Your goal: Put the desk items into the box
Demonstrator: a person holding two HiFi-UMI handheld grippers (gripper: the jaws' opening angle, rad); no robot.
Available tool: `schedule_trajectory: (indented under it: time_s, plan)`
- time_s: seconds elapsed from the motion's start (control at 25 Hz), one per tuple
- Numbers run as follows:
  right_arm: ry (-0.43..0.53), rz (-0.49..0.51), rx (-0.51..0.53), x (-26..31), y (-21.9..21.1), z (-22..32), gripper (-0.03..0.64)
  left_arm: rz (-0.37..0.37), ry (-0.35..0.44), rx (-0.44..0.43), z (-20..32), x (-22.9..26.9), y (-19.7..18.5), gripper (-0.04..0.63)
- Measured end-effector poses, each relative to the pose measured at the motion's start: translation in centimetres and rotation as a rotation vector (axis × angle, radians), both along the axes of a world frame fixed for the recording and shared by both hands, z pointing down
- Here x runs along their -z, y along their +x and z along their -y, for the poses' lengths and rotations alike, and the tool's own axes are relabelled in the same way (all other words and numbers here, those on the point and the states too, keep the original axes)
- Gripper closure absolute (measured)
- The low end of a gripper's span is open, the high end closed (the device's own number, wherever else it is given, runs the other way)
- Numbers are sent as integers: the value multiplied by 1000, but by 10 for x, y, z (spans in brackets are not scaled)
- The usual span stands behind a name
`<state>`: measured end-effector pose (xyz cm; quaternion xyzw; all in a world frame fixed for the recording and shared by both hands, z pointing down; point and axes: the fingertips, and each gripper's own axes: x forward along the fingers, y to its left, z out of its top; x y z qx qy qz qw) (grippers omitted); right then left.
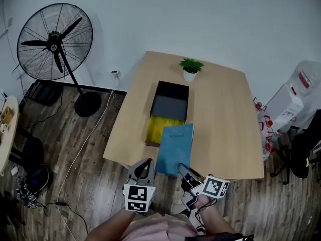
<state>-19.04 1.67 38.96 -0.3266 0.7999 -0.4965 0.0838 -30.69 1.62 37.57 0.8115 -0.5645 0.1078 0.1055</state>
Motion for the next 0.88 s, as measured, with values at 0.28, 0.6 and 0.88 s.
schedule_trajectory:
  time_s: [0.28,0.6,0.88]
  plan:
    - [-22,-1,-43,-2,-21,25,568,-2,3,-24,17,1,-29,586]
    - [-64,49,-52,-11,-35,53,568,16,-30,-22,34,-10,-47,586]
    - [-164,109,-45,-39,-37,71,566,43,-71,-37,62,-20,-44,586]
